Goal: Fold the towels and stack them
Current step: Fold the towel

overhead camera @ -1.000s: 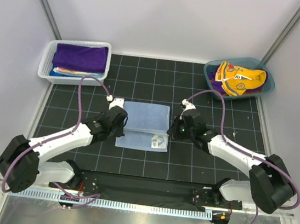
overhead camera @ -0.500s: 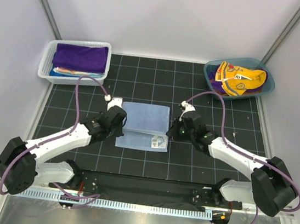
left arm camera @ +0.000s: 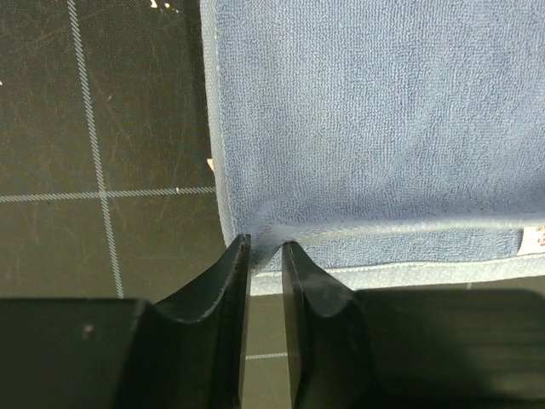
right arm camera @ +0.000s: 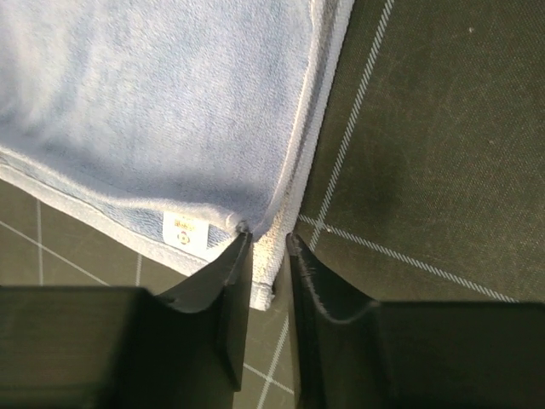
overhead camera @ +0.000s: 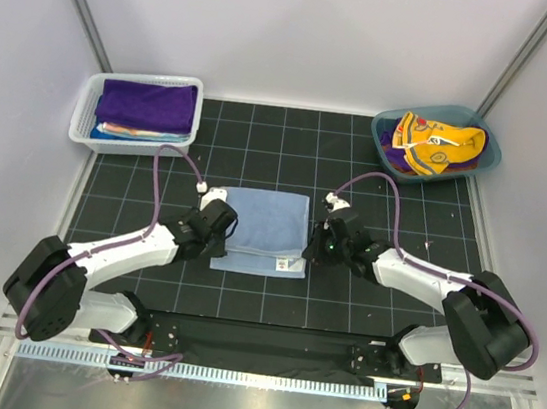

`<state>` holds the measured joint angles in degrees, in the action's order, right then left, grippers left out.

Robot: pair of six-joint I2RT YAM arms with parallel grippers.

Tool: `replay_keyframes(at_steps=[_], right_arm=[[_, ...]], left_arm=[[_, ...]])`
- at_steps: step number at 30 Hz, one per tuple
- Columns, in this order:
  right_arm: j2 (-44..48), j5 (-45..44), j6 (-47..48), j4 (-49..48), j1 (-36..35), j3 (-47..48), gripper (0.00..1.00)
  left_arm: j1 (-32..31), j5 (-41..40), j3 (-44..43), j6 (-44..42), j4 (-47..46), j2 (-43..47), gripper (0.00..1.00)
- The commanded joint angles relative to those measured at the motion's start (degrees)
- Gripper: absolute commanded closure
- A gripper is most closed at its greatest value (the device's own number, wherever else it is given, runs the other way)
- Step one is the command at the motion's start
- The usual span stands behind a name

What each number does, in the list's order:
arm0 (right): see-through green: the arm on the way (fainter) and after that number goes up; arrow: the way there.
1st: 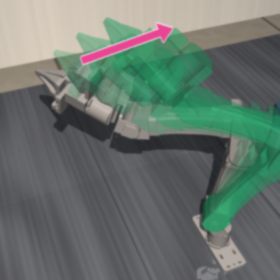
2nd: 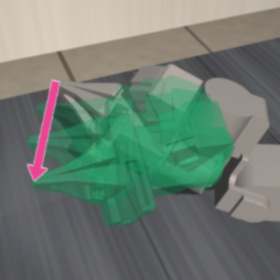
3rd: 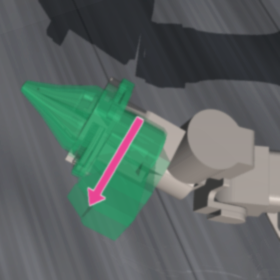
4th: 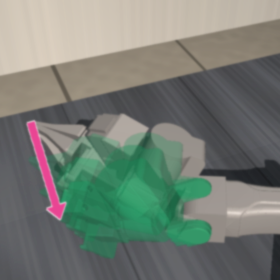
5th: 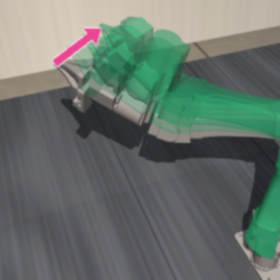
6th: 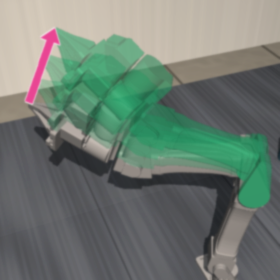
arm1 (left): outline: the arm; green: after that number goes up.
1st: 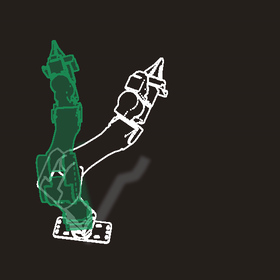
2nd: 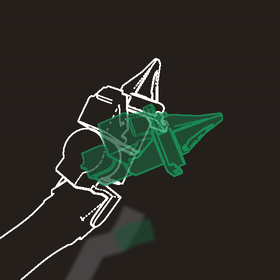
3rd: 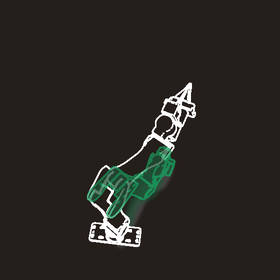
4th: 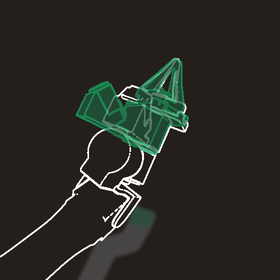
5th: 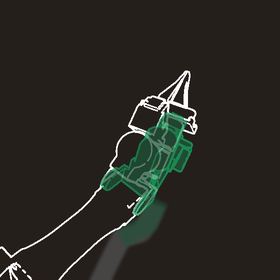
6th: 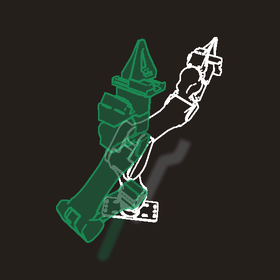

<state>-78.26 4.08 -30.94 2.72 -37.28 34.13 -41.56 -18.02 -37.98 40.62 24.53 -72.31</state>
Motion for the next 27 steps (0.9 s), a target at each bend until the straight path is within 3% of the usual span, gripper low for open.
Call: replay_keyframes(at_steps=[1, 5, 12, 21, 27], right_arm=[[1.17, -0.04, 1.49, 1.41, 0.10, 1.55, 0.70], [3.90, -0.65, 1.76, 4.30, 0.01, 2.96, 0.67], [6.10, -1.18, 1.14, 8.18, -0.16, 6.91, 0.67], [-1.10, -3.80, -1.23, 7.65, -4.38, 8.59, 0.67], [-2.69, -8.47, -3.07, 8.53, -5.97, 7.44, 0.67]], left_arm=[[-0.10, -1.67, -0.25, 0.95, 0.42, 1.03, 0.74], [-0.54, -1.49, -2.53, 1.21, 3.14, 4.62, 0.68], [-0.98, -0.35, -5.61, 1.04, 5.70, 9.73, 0.67], [-1.24, -1.23, -5.62, 1.91, 3.07, 0.69, 0.69], [-1.33, -3.51, -2.11, 5.52, 2.62, 0.68, 0.51]])
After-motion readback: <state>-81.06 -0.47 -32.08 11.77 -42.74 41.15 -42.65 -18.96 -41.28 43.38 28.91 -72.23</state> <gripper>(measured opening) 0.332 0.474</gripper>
